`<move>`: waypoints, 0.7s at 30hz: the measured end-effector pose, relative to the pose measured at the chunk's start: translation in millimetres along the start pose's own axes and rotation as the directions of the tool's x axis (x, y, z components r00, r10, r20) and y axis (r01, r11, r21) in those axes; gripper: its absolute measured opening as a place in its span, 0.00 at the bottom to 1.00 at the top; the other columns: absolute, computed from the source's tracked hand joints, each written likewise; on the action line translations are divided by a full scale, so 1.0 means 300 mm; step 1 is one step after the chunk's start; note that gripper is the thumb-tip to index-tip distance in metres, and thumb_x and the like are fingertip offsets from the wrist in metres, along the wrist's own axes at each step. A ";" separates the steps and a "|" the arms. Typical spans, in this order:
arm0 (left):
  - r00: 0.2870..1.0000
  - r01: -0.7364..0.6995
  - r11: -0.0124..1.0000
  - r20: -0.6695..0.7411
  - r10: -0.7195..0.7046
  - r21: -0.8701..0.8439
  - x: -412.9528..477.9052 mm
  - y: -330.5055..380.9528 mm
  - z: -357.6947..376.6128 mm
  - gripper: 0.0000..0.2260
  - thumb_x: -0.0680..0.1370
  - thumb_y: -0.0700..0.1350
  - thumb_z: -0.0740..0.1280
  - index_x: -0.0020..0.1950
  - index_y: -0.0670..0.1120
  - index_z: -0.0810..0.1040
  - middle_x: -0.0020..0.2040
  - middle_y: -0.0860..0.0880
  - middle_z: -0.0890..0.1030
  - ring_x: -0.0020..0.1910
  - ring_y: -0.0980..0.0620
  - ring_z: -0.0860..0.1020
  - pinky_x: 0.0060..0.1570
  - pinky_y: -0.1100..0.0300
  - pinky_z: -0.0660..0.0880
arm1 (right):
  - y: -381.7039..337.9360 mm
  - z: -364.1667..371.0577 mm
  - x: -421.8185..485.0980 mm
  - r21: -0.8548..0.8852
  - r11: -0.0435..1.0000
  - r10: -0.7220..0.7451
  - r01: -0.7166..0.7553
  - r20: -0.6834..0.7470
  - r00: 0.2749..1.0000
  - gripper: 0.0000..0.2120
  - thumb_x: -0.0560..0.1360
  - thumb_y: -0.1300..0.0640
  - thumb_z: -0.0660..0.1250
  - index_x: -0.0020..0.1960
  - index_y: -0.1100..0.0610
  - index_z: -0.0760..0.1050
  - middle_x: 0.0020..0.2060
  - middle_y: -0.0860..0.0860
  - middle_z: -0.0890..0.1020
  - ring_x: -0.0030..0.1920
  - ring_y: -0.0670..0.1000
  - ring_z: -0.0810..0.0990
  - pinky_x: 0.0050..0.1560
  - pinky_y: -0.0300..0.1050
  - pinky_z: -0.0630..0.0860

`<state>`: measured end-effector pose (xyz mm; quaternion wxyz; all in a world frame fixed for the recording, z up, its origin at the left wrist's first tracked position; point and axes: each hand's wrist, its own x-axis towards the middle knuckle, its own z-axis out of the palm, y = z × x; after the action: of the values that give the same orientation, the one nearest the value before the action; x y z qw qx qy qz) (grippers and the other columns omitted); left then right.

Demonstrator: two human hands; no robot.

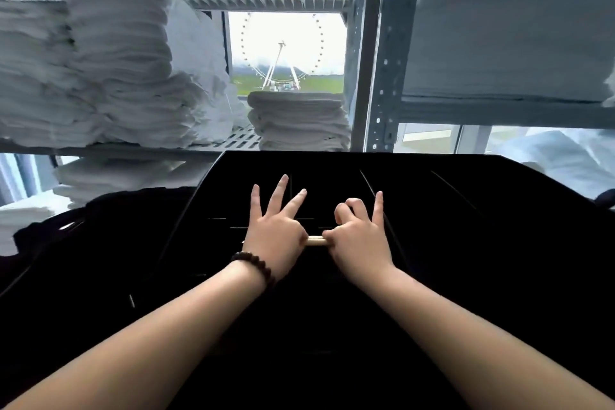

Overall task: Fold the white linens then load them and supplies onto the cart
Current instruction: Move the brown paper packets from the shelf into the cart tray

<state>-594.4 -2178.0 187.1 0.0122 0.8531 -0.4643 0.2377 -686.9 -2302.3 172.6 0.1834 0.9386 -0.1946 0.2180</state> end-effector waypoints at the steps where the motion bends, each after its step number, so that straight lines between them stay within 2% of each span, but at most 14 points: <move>1: 1.000 -0.009 1.000 0.022 0.009 0.006 0.015 -0.004 0.016 0.11 0.78 0.58 0.61 0.53 0.61 0.82 0.79 0.54 0.48 0.75 0.44 0.33 0.68 0.35 0.31 | -0.004 0.016 0.010 -0.015 1.000 -0.010 0.010 0.024 1.000 0.09 0.76 0.49 0.64 0.48 0.45 0.83 0.54 0.49 0.72 0.65 0.55 0.62 0.67 0.69 0.28; 5: 0.994 -0.031 0.999 0.103 0.033 -0.021 0.075 -0.013 0.072 0.11 0.78 0.58 0.62 0.52 0.59 0.83 0.79 0.53 0.45 0.74 0.42 0.29 0.66 0.33 0.29 | -0.015 0.065 0.044 -0.035 0.999 -0.013 0.016 0.082 0.997 0.09 0.77 0.49 0.63 0.50 0.46 0.83 0.54 0.49 0.71 0.64 0.55 0.61 0.67 0.71 0.30; 11: 0.976 -0.044 0.998 0.210 0.053 -0.046 0.141 -0.002 0.141 0.19 0.75 0.67 0.59 0.49 0.58 0.83 0.79 0.52 0.45 0.74 0.42 0.30 0.64 0.34 0.27 | -0.008 0.111 0.075 -0.044 0.999 -0.013 0.020 0.147 0.989 0.10 0.78 0.49 0.63 0.53 0.49 0.82 0.57 0.51 0.72 0.65 0.57 0.61 0.69 0.71 0.34; 14: 0.964 -0.042 0.997 0.260 0.055 -0.058 0.136 0.008 0.175 0.12 0.75 0.61 0.66 0.51 0.57 0.82 0.79 0.52 0.43 0.74 0.42 0.29 0.65 0.33 0.30 | -0.018 0.132 0.062 -0.064 0.997 -0.016 0.030 0.203 0.979 0.10 0.77 0.50 0.64 0.54 0.51 0.81 0.59 0.52 0.72 0.66 0.57 0.61 0.71 0.71 0.38; 18: 0.924 -0.038 0.991 0.374 0.082 -0.125 0.137 -0.005 0.176 0.13 0.71 0.60 0.70 0.54 0.59 0.81 0.79 0.53 0.40 0.74 0.42 0.29 0.66 0.32 0.32 | -0.019 0.137 0.056 -0.077 0.996 -0.020 0.044 0.288 0.958 0.12 0.77 0.53 0.64 0.59 0.51 0.78 0.63 0.54 0.71 0.69 0.58 0.60 0.71 0.69 0.44; 21: 0.915 -0.022 0.984 0.392 0.092 -0.179 0.129 -0.022 0.156 0.11 0.73 0.60 0.69 0.54 0.61 0.81 0.79 0.53 0.40 0.74 0.43 0.29 0.67 0.32 0.33 | -0.009 0.118 0.056 -0.048 0.997 -0.038 0.059 0.354 0.934 0.17 0.75 0.47 0.67 0.62 0.50 0.77 0.64 0.54 0.69 0.70 0.58 0.59 0.72 0.65 0.49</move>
<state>-552.9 -2216.0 163.0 -0.0162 0.8655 -0.5004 0.0185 -659.8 -2319.9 150.4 0.1778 0.9613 -0.2073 0.0359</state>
